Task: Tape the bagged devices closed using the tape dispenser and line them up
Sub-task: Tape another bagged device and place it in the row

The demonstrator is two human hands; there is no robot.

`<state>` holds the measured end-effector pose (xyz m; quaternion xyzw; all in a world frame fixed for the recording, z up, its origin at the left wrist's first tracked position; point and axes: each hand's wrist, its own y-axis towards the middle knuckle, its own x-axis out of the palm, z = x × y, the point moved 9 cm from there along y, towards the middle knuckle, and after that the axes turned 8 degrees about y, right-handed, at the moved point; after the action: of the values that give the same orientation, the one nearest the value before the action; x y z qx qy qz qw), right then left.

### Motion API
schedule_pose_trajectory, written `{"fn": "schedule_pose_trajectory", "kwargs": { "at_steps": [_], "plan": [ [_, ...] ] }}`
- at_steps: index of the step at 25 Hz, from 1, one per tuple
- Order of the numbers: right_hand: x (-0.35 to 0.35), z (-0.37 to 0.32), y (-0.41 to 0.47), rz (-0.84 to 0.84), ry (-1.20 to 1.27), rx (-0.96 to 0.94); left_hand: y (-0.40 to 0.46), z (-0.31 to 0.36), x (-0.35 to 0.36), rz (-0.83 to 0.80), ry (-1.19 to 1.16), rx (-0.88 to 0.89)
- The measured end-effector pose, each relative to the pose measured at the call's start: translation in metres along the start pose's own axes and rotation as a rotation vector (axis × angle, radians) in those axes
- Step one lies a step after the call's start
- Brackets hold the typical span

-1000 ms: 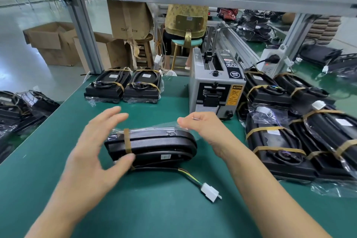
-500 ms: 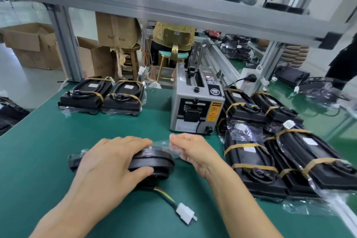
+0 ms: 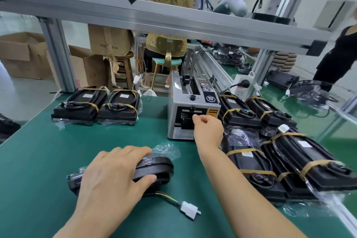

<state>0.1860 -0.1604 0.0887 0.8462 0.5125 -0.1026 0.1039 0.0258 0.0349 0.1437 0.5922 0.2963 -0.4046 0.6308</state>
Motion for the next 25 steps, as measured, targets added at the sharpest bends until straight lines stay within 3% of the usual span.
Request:
{"fn": "schedule_pose_trajectory", "kwargs": {
  "at_steps": [9,11,14,17,19,25],
  "plan": [
    [0.007,0.004,0.007,0.133,0.049,0.214,-0.001,-0.001,0.000,-0.019,-0.021,-0.020],
    [0.012,-0.003,0.001,0.052,0.154,0.234,-0.001,-0.003,0.002,-0.067,-0.026,-0.055],
    [0.029,-0.009,-0.040,-0.317,0.356,0.281,0.000,-0.012,0.007,-0.099,-0.077,-0.143],
    [0.022,-0.020,-0.090,-0.610,0.299,0.082,0.001,-0.012,0.004,-0.069,-0.045,-0.173],
    [0.014,-0.021,-0.109,-0.652,0.314,-0.004,0.000,-0.010,0.001,-0.041,-0.015,-0.176],
    [0.006,-0.019,-0.129,-0.558,0.222,-0.139,-0.005,-0.013,0.003,-0.068,-0.047,-0.246]
  ]
}}
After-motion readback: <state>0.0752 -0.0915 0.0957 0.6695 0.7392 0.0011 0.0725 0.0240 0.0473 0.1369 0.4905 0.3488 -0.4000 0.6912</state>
